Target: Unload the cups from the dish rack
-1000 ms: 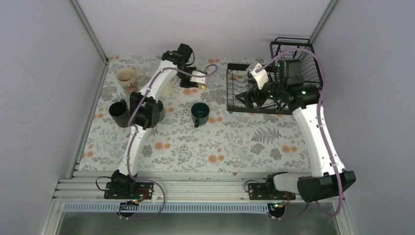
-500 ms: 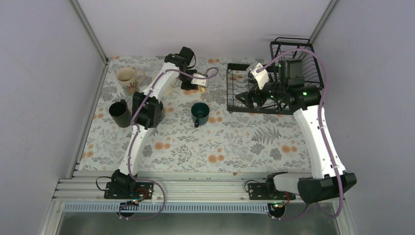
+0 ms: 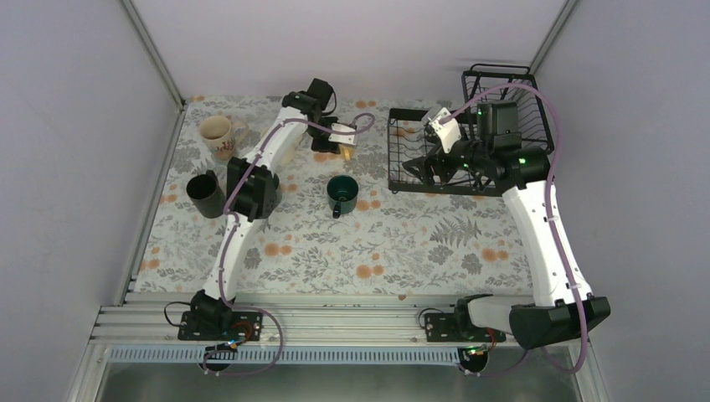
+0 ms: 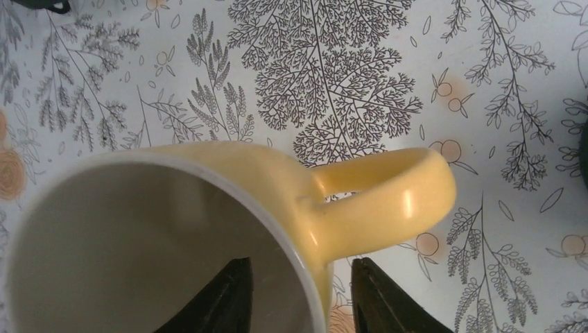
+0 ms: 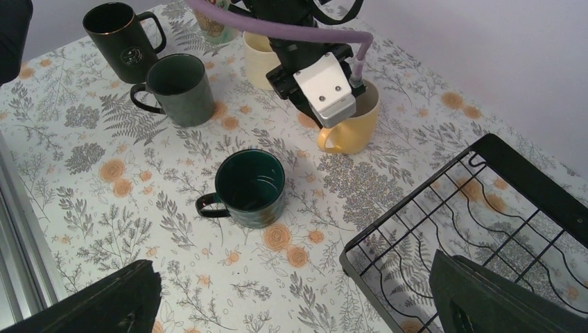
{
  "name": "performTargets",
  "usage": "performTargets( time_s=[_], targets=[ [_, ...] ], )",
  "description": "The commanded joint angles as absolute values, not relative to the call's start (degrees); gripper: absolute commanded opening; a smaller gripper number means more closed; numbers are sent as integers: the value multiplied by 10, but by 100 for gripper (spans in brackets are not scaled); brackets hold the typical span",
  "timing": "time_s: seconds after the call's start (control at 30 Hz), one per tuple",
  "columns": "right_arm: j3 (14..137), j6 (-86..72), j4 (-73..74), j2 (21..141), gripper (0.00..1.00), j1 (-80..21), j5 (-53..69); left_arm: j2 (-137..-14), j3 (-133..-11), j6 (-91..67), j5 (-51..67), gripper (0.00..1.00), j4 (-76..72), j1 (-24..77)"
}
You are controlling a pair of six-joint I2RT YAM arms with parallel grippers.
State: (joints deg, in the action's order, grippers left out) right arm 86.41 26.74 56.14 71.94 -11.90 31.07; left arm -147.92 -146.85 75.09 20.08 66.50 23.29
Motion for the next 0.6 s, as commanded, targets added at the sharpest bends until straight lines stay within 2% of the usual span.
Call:
performTargets(
  time_s=[0.0,0.03,0.17,0.2,0.3,0.4,0.57],
  targets=[
    [870,258,550,704,100,-116,321,-1477,-1502,722,212,43,670,229],
    [866,259,549,703,100,-117,320,-1472,-1504,709,215,50,663,229],
    [852,259,545,700,100,-117,310,-1431,-1475,690,210,92,619,229],
    [850,259,544,700,100,-117,308,-1421,-1468,691,207,99,611,229],
    [844,259,541,694,100,-117,295,-1401,-1473,666,195,100,592,230],
    [835,251,527,684,100,-116,261,-1377,-1495,565,175,100,553,226],
    [799,194,425,657,100,-114,116,-1291,-1430,365,5,100,454,226]
  ],
)
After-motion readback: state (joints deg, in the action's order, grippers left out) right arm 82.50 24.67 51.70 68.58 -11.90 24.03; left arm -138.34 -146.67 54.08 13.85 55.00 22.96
